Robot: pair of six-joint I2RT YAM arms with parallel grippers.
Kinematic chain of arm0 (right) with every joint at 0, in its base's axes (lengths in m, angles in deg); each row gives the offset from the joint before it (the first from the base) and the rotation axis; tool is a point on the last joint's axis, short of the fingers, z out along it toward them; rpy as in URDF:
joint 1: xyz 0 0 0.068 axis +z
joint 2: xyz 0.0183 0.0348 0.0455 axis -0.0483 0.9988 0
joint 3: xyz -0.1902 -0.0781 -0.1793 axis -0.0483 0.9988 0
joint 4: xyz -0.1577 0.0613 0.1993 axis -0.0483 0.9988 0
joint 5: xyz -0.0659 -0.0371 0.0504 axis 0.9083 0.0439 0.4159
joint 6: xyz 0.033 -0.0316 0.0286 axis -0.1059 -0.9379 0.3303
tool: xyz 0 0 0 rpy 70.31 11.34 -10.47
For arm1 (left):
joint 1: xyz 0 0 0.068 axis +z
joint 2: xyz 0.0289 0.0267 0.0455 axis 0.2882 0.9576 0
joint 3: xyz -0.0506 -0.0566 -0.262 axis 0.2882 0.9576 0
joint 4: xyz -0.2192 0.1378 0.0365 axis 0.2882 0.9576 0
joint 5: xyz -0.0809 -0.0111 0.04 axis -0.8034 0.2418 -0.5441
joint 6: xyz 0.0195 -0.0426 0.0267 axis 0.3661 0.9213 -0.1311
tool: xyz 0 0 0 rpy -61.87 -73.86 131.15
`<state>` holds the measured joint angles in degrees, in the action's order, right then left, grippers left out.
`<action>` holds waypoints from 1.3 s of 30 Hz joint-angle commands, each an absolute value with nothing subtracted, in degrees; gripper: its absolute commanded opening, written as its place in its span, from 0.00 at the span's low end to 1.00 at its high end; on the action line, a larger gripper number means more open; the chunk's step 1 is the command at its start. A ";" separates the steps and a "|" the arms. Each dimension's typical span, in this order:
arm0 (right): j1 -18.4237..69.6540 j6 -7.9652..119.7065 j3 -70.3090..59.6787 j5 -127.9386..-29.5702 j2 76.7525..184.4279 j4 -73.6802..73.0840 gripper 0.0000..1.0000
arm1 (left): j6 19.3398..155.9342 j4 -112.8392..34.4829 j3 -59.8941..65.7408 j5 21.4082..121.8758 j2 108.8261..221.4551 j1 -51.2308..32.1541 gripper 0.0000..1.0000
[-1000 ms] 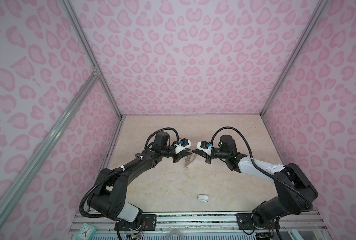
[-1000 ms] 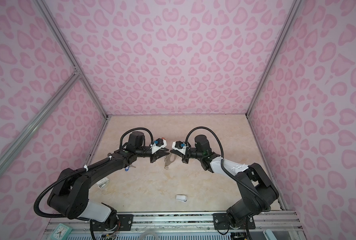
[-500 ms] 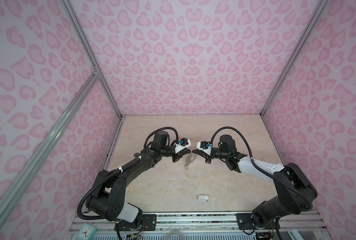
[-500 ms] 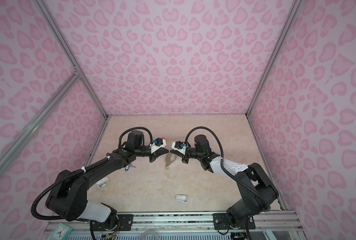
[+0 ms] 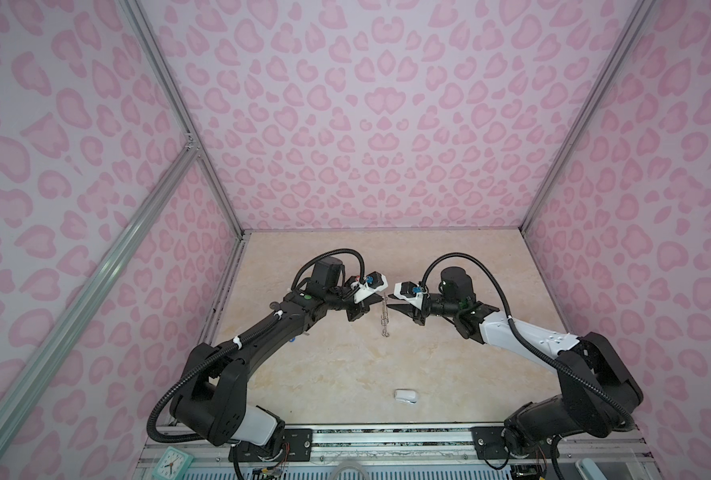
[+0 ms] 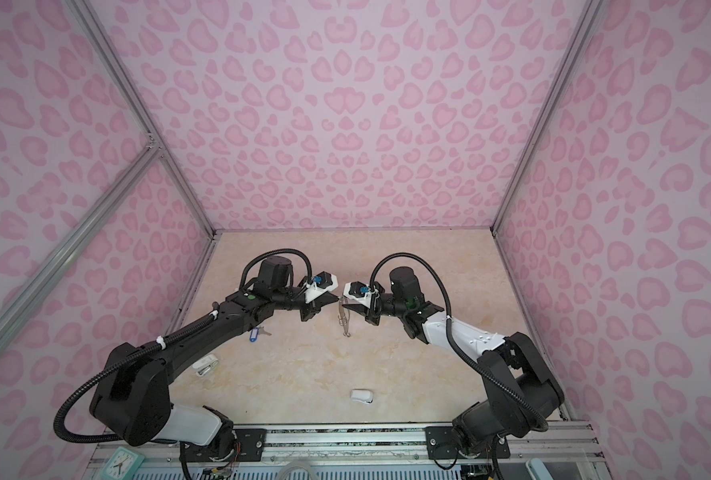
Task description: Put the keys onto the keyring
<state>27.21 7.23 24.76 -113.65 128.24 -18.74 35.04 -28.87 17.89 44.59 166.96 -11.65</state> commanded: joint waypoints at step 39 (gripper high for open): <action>28.70 15.31 27.55 -117.12 130.78 -28.45 0.00 | 31.35 -24.86 16.60 47.07 164.34 -14.80 0.10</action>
<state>28.52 14.12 27.32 -115.66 130.27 -26.71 30.93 -21.44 16.12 50.27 165.23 -14.69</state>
